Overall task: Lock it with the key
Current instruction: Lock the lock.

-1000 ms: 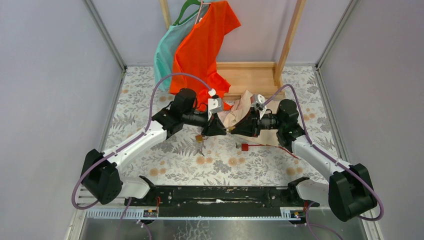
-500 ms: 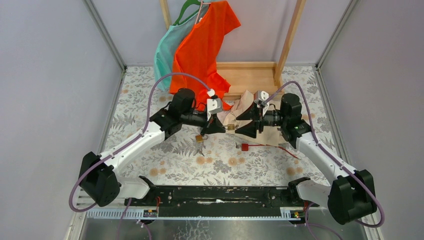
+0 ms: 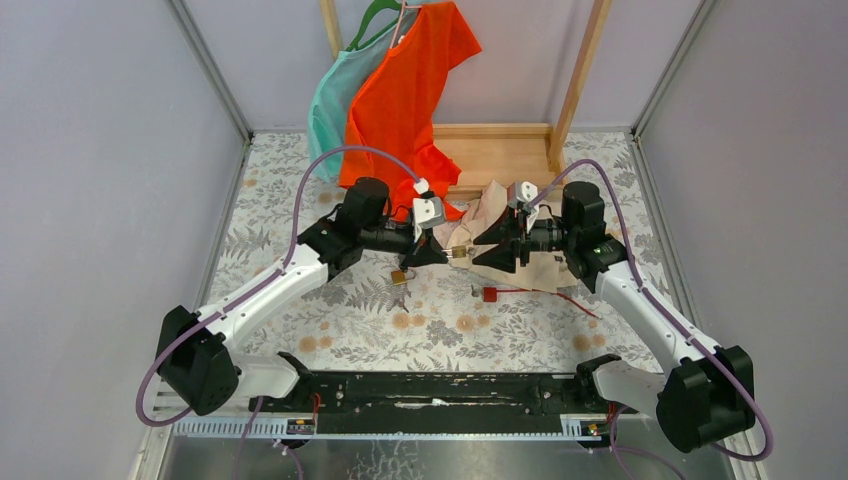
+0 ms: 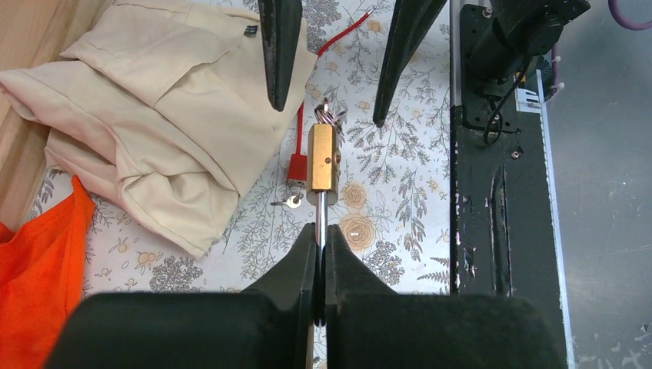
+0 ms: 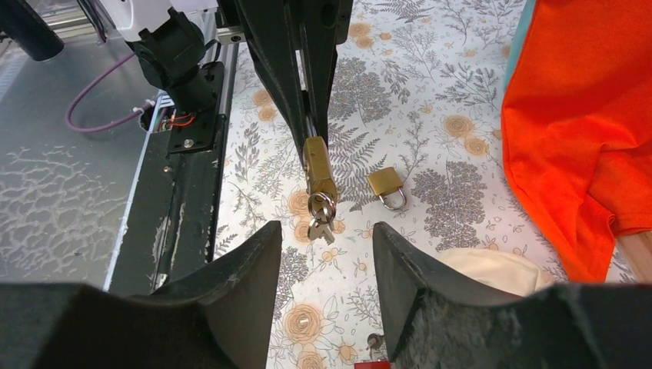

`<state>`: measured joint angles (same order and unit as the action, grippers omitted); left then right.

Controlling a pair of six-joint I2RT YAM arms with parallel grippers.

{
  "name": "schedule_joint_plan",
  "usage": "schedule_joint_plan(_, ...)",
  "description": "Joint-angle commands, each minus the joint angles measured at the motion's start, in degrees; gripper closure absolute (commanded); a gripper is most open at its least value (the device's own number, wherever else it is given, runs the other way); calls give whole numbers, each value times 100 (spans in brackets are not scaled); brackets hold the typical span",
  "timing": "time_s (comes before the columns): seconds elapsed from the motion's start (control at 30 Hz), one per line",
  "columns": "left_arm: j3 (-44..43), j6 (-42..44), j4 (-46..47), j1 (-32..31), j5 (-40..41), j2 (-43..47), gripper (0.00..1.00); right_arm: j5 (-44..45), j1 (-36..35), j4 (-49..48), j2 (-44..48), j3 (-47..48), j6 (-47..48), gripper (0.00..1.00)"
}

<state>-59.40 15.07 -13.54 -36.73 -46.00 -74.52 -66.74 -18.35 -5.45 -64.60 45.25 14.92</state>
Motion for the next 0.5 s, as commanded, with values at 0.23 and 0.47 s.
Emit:
schedule_joint_plan(0.23,-142,104,115,-1,46,-62,100,-165,-5,-964,47,-3,-909,55)
schedule_joint_plan(0.47,-148,102,115,-9,39,-55,100,-200,-39,-993,-61,-30,-916,63)
